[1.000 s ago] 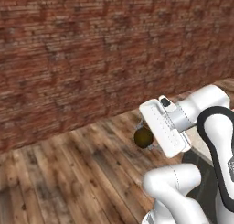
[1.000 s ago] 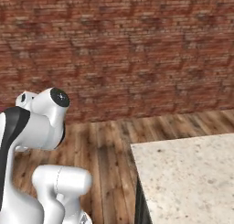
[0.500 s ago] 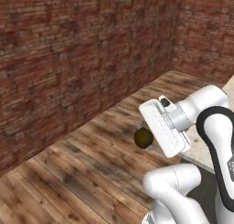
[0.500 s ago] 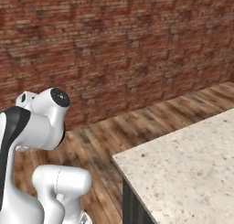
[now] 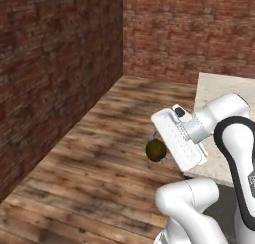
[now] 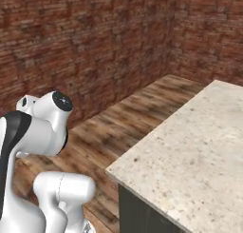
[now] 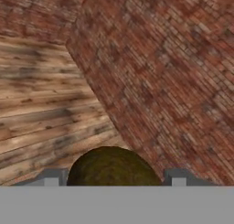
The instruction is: Gather the avocado and squash from the fridge and place them on a tray on the dining counter. Then gather the chicken drumsticks from the fridge and place them on the other tray.
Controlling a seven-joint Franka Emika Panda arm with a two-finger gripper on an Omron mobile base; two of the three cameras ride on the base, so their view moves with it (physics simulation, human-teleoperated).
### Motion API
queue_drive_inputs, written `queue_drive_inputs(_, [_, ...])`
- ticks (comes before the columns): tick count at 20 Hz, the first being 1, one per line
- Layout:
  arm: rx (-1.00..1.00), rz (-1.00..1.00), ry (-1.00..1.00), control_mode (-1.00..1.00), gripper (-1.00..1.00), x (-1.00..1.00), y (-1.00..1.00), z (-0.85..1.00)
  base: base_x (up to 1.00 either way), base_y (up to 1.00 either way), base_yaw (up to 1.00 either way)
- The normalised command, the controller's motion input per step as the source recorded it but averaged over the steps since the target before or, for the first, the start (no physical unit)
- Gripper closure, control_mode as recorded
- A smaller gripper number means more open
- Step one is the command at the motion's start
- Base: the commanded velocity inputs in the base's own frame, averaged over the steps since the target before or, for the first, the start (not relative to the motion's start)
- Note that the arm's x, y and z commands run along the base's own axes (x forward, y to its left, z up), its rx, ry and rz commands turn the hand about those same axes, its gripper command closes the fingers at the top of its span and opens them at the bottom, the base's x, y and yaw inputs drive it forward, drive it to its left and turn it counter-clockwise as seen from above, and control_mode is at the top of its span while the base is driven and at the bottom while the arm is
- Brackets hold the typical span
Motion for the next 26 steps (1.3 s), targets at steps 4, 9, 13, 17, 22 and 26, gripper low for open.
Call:
queue_drive_inputs(4, [0.00, 0.00, 0.00, 1.00, 1.00, 0.00, 0.00, 0.00, 0.43, 0.38, -0.59])
queue_drive_inputs(9, [0.00, 0.00, 0.00, 1.00, 1.00, 0.00, 0.00, 0.00, 0.43, 0.38, -0.59])
queue_drive_inputs(13, [0.00, 0.00, 0.00, 1.00, 1.00, 0.00, 0.00, 0.00, 0.44, 0.41, -0.58])
queue_drive_inputs(17, [0.00, 0.00, 0.00, 1.00, 1.00, 0.00, 0.00, 0.00, 0.40, 0.50, -0.55])
queue_drive_inputs(22, [0.00, 0.00, 0.00, 1.00, 1.00, 0.00, 0.00, 0.00, 0.39, 0.60, -0.52])
queue_drive_inputs(26, [0.00, 0.00, 0.00, 1.00, 1.00, 0.00, 0.00, 0.00, 0.39, 0.68, -0.48])
